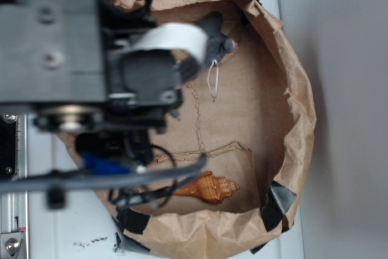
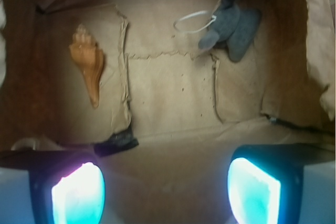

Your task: Grab the gray animal.

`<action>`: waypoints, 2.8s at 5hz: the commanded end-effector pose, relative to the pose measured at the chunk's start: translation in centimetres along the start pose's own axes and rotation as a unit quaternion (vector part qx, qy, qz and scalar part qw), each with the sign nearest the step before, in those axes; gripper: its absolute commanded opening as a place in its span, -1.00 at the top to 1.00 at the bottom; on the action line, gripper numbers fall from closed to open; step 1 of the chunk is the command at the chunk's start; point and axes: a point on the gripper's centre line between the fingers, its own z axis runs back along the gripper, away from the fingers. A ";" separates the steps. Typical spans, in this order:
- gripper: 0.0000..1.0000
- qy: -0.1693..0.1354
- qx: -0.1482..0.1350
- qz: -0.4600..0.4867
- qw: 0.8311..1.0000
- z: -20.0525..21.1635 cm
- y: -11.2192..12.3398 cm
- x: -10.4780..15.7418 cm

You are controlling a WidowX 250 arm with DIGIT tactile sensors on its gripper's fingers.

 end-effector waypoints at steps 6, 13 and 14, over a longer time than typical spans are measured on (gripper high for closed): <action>-1.00 -0.063 -0.030 0.021 0.997 -5.0 2.4 6.8; -1.00 -0.134 0.038 0.304 0.942 -11.7 4.0 7.7; -1.00 -0.137 0.054 0.313 0.938 -12.6 4.0 9.2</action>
